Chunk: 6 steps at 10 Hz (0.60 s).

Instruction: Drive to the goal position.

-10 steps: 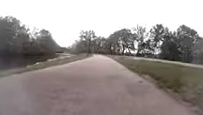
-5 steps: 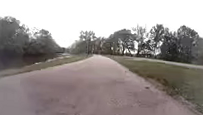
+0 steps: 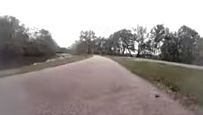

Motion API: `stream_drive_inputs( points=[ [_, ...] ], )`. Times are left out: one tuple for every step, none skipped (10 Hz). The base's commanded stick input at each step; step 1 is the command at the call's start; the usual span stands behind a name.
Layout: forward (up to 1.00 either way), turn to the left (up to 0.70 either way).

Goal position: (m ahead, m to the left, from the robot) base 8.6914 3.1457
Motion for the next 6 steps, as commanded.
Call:
stream_drive_inputs(
  points=[
    [0.7,0.0],
    [0.7,0.0],
    [0.7,0.0],
    [0.7,0.0],
    [0.7,0.0],
    [0.7,0.0]
  ],
)
